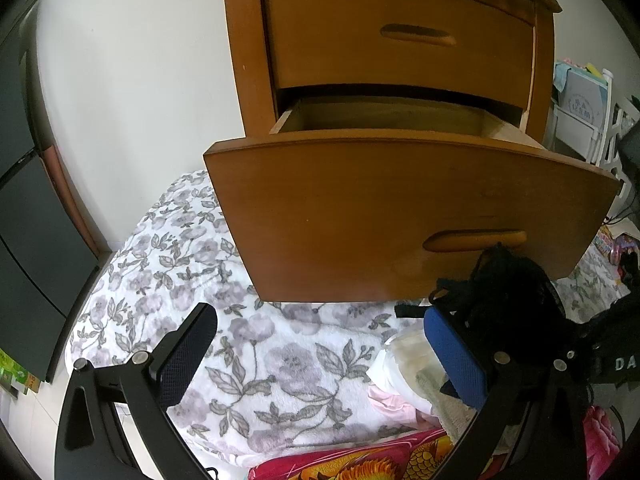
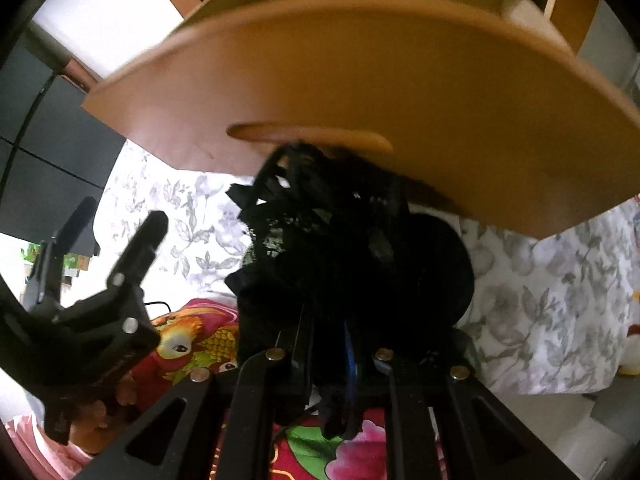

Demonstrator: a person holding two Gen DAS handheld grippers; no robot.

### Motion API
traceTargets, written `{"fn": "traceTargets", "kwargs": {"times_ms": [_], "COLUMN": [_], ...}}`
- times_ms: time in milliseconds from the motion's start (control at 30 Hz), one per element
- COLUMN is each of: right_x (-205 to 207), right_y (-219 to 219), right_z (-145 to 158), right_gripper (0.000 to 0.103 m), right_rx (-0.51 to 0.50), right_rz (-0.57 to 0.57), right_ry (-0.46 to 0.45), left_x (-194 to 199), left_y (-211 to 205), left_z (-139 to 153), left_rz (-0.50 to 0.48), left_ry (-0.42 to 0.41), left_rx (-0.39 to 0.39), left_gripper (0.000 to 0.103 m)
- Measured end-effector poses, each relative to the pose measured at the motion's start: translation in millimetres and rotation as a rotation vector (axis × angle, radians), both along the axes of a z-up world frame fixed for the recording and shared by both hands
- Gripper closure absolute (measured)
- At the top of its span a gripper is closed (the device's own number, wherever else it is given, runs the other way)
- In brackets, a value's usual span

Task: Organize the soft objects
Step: 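Carry the black lace cloth down onto the cloth pile with the right tool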

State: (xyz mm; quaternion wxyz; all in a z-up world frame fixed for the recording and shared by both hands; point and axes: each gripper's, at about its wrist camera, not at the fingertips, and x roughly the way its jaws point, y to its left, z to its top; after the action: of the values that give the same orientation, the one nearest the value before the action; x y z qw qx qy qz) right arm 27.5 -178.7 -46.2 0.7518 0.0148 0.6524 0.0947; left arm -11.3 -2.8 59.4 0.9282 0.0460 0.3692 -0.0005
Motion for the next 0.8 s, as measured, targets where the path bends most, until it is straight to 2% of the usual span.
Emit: {"fn": "traceTargets", "kwargs": {"times_ms": [200,267,333,433,533,633,767,800], "right_x": [0.8,1.1,0.9,-2.8,-8.4,-12.1,-17.1,-19.2], "right_y": [-8.4,-12.2,-15.2,-13.2,-11.2,-19.3,-26.8,-28.9], "right_z": [-9.3,-10.9,-9.2,-2.5,9.7,19.8,25.0,25.2], "right_gripper": [0.087,0.083,0.074,0.051,0.047,0.042,0.027,0.026], "right_rx": [0.019,0.031,0.039,0.031,0.028,0.042,0.034,0.034], "right_rz": [-0.030,-0.044,-0.063,-0.063,-0.055,-0.095,-0.152,-0.165], "right_ry": [0.013,0.016,0.021,0.005,-0.044,-0.083,-0.136,-0.147], "left_x": [-0.7,-0.5,0.2,0.1,0.9,1.0,-0.9,-0.6], "left_y": [-0.7,-0.7,-0.8,-0.5,0.3,2.2,3.3,3.7], "left_z": [0.0,-0.5,-0.9,-1.1,-1.8,-1.9,-0.8,-0.7], "left_rz": [-0.001,-0.001,-0.002,-0.002,0.002,0.007,0.010,0.012], "left_ry": [0.003,0.006,0.007,0.007,0.016,0.020,0.020,0.020], "left_rx": [0.003,0.006,0.008,0.008,0.005,-0.004,-0.008,-0.010], "left_gripper": [0.000,0.000,0.000,0.000,0.000,0.000,0.000,0.000]}}
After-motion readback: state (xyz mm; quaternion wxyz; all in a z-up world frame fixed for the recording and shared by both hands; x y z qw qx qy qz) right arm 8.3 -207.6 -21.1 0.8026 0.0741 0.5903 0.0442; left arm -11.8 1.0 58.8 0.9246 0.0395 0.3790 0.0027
